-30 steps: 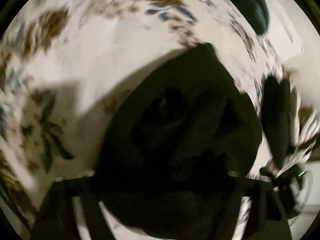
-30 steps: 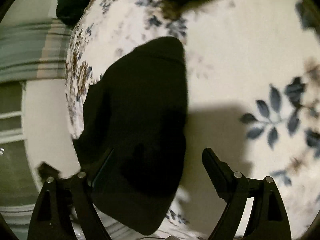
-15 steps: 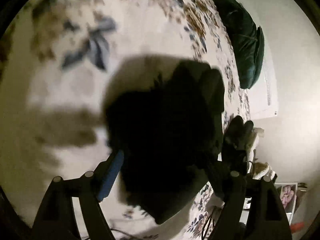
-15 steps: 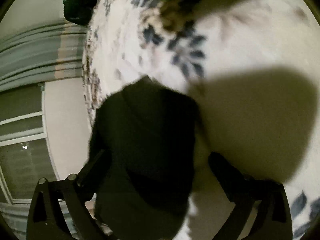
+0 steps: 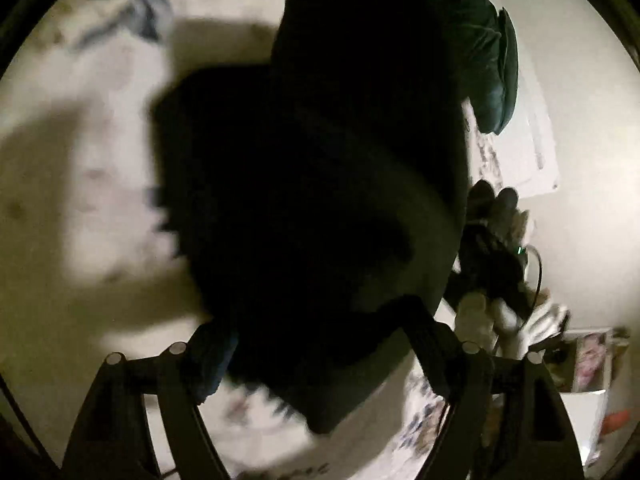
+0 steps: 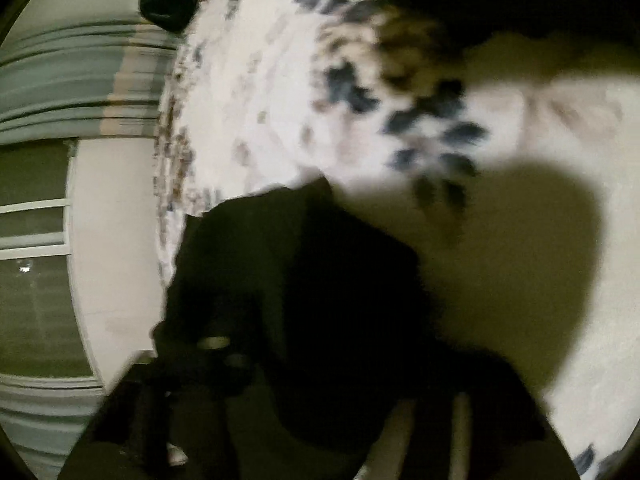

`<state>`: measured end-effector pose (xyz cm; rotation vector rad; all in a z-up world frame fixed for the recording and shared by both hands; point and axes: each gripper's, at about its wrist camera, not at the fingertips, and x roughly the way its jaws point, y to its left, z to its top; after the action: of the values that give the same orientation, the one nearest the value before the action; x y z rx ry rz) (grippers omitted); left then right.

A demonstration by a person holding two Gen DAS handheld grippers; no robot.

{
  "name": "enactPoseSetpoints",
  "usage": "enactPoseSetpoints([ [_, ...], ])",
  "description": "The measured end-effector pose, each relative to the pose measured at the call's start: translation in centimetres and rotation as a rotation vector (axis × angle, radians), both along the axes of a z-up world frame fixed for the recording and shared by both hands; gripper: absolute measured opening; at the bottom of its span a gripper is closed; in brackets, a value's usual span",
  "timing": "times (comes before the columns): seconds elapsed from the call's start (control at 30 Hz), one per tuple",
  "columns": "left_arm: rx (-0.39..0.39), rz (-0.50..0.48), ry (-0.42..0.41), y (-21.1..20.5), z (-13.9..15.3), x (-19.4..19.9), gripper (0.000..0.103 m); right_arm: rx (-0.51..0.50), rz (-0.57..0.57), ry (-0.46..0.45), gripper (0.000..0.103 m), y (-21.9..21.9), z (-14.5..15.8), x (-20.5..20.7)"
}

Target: Fold small clothes

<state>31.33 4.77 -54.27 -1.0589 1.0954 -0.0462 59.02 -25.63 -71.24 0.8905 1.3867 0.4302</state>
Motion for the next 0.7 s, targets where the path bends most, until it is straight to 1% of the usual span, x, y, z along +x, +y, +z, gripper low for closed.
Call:
enactPoseSetpoints([
  [0.03,-0.014,0.01,-0.005,0.0,-0.6,0.7,0.08,-0.001,-0.003,-0.002,0.031,0.0,0.0,-0.1],
  [0.07,-0.005,0.022,-0.003,0.1,-0.9,1.2,0.08,0.007,-0.013,-0.003,0.027,-0.3,0.0,-0.5],
  [0.1,0.002,0.032,-0.012,0.3,-0.8,1.6,0.078,0.02,-0.035,0.003,0.026,-0.5,-0.1,-0.7],
  [0.13,0.015,0.028,-0.023,0.4,-0.5,1.8,0.068,0.033,-0.062,0.011,0.024,-0.7,-0.1,-1.2],
  [0.17,0.041,0.006,-0.038,0.6,0.0,2.1,0.062,0.043,-0.078,0.014,0.022,-1.0,0.0,-1.9],
  [0.2,0.065,-0.03,-0.041,0.7,0.5,2.5,0.056,0.048,-0.093,0.013,0.022,-1.3,0.3,-2.6],
  [0.23,0.071,-0.048,-0.04,0.9,0.7,2.6,0.053,0.054,-0.109,0.006,0.021,-1.5,0.6,-3.5],
  [0.3,0.067,-0.092,-0.039,1.6,1.1,3.2,0.053,0.059,-0.128,0.008,0.021,-1.8,1.2,-5.2],
  [0.4,0.086,-0.177,-0.041,2.8,1.9,3.8,0.053,0.068,-0.17,0.024,0.02,-2.8,2.3,-9.3],
  [0.43,0.095,-0.207,-0.043,3.2,2.2,4.0,0.053,0.075,-0.196,0.037,0.02,-3.4,2.6,-11.5],
  [0.5,0.105,-0.264,-0.041,3.9,2.3,4.7,0.053,0.073,-0.23,0.059,0.02,-4.4,2.9,-14.6],
  [0.57,0.103,-0.323,-0.038,4.1,2.4,5.5,0.053,0.054,-0.265,0.079,0.02,-5.2,3.1,-17.8],
  [0.63,0.098,-0.365,-0.038,4.0,2.8,5.8,0.053,0.053,-0.251,0.084,0.021,-5.6,2.9,-19.2],
  [0.67,0.092,-0.379,-0.036,3.9,3.0,5.7,0.055,0.053,-0.246,0.079,0.025,-5.7,2.9,-19.4],
  [0.7,0.079,-0.383,-0.036,3.9,3.1,5.3,0.061,0.04,-0.251,0.071,0.028,-6.2,2.8,-19.2],
])
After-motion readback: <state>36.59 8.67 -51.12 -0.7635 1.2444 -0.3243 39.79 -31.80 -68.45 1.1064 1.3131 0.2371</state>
